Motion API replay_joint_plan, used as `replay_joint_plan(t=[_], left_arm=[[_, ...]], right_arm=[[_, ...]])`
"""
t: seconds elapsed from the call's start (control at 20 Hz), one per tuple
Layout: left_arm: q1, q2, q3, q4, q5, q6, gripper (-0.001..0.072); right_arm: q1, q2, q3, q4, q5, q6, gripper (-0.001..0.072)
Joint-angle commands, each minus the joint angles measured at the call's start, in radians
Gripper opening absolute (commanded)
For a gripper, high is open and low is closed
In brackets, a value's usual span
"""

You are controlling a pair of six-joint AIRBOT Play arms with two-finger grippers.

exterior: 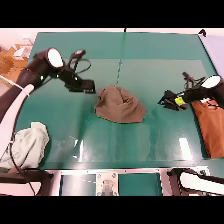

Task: Fold the shirts.

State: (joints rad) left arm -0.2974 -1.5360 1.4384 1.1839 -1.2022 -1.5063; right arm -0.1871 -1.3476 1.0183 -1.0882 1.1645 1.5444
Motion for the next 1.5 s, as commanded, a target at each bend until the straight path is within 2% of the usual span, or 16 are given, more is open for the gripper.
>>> replay_joint_plan(t=[0.0,0.15,0.3,0.35,0.45,0.5,0.65,0.85,1.0,1.2,1.35,1.45], left_arm=[[0.026,-0.009,-0.204,-0.098,0.146,0.005,0.0705],[0.020,-0.056,-0.304,-0.301,0.273,0.089,0.0705],[-0.001,-0.112,-0.307,-0.448,0.317,0.177,0.0704],[-0.010,-0.124,-0.307,-0.461,0.330,0.181,0.0605],[-0.016,-0.126,-0.302,-0.465,0.322,0.224,0.0025],[-0.013,-0.124,-0.283,-0.465,0.291,0.233,0.0024],[0.002,-0.068,-0.191,-0.443,0.241,0.231,0.0023],[0.029,0.117,-0.003,-0.423,0.229,0.197,0.0023],[0.033,0.260,0.190,-0.421,0.226,0.190,0.0023],[0.033,0.402,0.449,-0.421,0.226,0.160,0.0023],[0.033,0.467,0.578,-0.398,0.212,0.159,0.0023],[0.033,0.497,0.605,-0.324,0.179,0.111,0.0023]], right_arm=[[0.046,-0.122,-0.001,0.145,-0.009,-0.096,0.0425],[0.113,-0.208,-0.001,0.209,-0.043,-0.133,0.0425],[0.170,-0.270,-0.001,0.218,-0.061,-0.136,0.0401],[0.182,-0.279,0.000,0.218,-0.062,-0.140,0.0338],[0.190,-0.280,0.004,0.234,-0.056,-0.190,0.0068],[0.186,-0.279,0.019,0.244,-0.041,-0.206,0.0019],[0.156,-0.253,0.120,0.244,0.045,-0.218,0.0018],[0.078,-0.124,0.388,0.299,0.163,-0.218,0.0017],[0.016,0.010,0.614,0.375,0.172,-0.218,0.0017],[-0.011,0.192,0.861,0.381,0.171,-0.217,0.0018],[-0.011,0.321,0.931,0.370,0.167,-0.190,0.0018],[-0.011,0.391,0.931,0.299,0.165,-0.166,0.0018]])
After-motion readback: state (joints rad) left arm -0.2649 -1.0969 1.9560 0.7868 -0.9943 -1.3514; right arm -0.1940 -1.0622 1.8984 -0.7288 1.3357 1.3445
